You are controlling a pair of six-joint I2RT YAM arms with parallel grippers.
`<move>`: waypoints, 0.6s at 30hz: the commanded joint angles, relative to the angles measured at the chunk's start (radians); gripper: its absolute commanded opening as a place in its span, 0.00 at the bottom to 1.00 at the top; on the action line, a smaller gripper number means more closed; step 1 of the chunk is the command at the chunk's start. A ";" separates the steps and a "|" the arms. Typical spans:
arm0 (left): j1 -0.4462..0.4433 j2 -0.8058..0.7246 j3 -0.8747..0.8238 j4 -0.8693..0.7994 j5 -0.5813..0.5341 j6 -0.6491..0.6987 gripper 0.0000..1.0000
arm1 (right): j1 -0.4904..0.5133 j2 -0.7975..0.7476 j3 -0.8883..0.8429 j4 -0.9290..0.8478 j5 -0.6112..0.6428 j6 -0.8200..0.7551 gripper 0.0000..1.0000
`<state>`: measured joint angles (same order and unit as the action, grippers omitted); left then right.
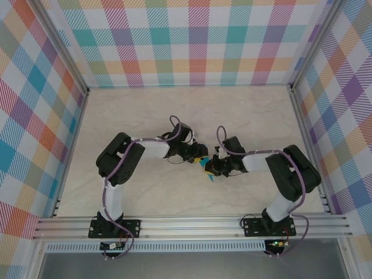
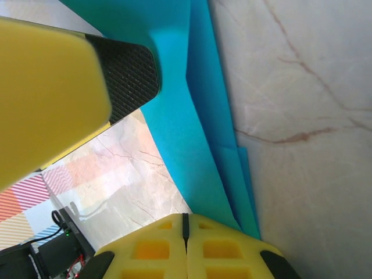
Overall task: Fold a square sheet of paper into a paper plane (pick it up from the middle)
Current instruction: Fold the wing for the fifth time at the center of the table.
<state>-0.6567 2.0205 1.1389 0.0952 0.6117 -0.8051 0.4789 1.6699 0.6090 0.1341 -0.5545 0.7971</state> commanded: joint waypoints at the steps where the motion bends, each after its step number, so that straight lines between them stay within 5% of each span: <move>1: 0.005 0.030 0.030 -0.110 -0.024 0.063 0.41 | -0.026 0.007 -0.057 -0.016 0.012 0.026 0.06; 18: 0.011 0.047 0.025 -0.091 -0.013 0.054 0.41 | -0.044 -0.008 0.007 0.010 -0.097 0.020 0.11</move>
<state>-0.6521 2.0262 1.1584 0.0532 0.6178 -0.7658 0.4381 1.6291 0.5941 0.1490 -0.6155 0.8268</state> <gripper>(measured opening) 0.410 0.104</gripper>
